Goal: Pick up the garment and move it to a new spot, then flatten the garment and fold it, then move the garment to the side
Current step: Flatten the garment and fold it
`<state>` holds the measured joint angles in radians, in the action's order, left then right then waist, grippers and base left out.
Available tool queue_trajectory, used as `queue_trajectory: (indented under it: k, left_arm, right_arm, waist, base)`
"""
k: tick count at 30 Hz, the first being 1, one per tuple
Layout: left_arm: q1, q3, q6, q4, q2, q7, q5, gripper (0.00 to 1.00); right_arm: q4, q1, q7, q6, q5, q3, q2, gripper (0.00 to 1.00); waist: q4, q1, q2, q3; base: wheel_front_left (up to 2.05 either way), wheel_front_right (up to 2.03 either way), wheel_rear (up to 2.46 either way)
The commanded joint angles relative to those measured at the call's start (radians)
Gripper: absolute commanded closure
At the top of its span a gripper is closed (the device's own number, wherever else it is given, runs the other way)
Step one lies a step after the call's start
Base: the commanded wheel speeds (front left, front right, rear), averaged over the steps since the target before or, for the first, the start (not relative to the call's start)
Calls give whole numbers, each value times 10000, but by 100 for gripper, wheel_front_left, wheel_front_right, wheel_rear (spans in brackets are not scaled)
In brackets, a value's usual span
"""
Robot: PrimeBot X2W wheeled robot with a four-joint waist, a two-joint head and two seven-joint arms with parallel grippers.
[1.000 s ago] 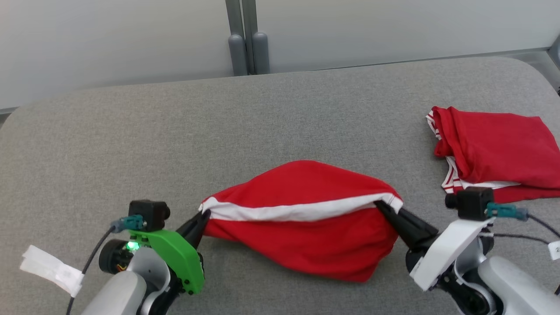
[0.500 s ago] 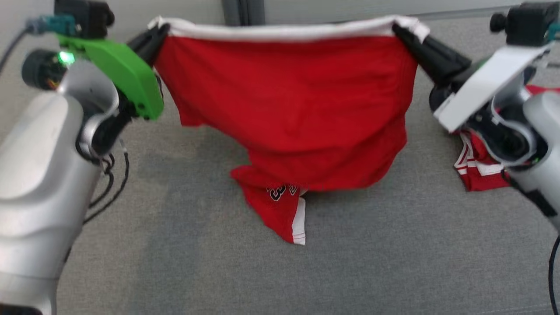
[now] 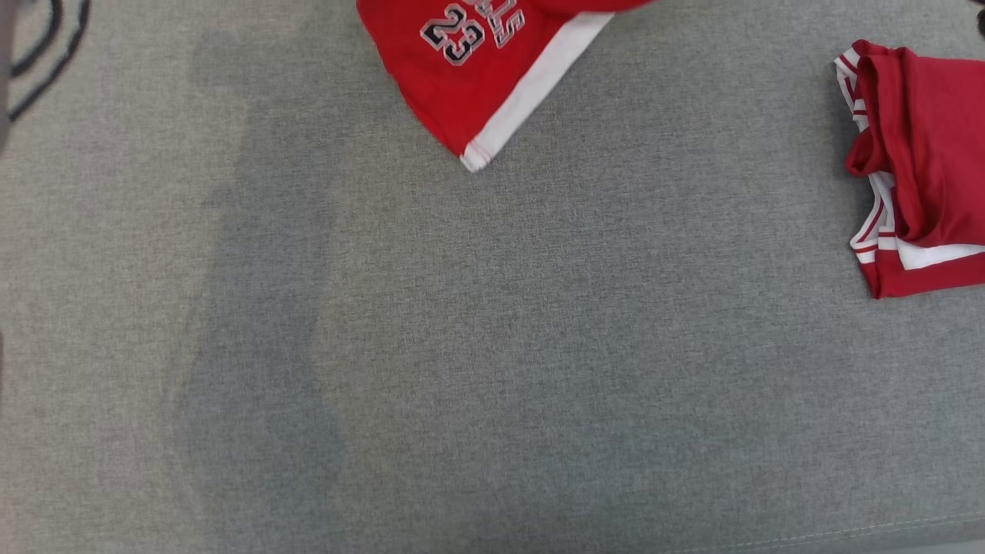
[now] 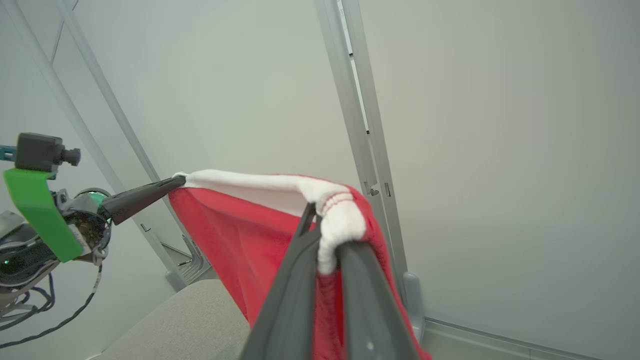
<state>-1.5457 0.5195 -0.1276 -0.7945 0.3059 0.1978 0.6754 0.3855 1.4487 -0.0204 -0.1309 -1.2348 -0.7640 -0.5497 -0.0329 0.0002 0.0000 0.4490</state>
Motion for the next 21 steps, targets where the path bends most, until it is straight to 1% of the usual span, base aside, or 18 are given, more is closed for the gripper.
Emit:
queue_trajectory:
  k: [1,5,8,10,15,21]
  left_arm:
    - [-484,108,-35,-152,45,-142,6,100]
    - [-1206,496,-33,-431,73,-270,380,100]
    - [-1466,789,-33,-547,102,-289,674,100]
    - [-1485,935,-34,-554,55,-347,1054,100]
    - [-782,1560,-35,-447,136,-340,1866,100]
    - [279,2366,-36,-151,531,-223,2671,100]
  right_arm:
    - [96,372,-105,4,-105,-182,-145,100]
    - [228,1029,-287,4,-449,-642,-385,100]
    - [331,1248,-403,4,-714,-973,-540,100]
    - [320,1336,-545,4,-921,-1167,-605,100]
    - [234,905,-827,4,-1294,-1920,-727,100]
    - [59,264,-1330,4,-1612,-2713,-895,100]
  waist:
    - [-45,-2,0,84]
    - [27,-2,0,-3]
    - [125,-2,0,-94]
    - [187,-2,0,-160]
    - [307,-2,0,-341]
    - [367,-2,0,-491]
  base:
    - [0,0,0]
    - [0,0,0]
    - [0,0,0]
    - [0,0,0]
    - [0,0,0]
    - [0,0,0]
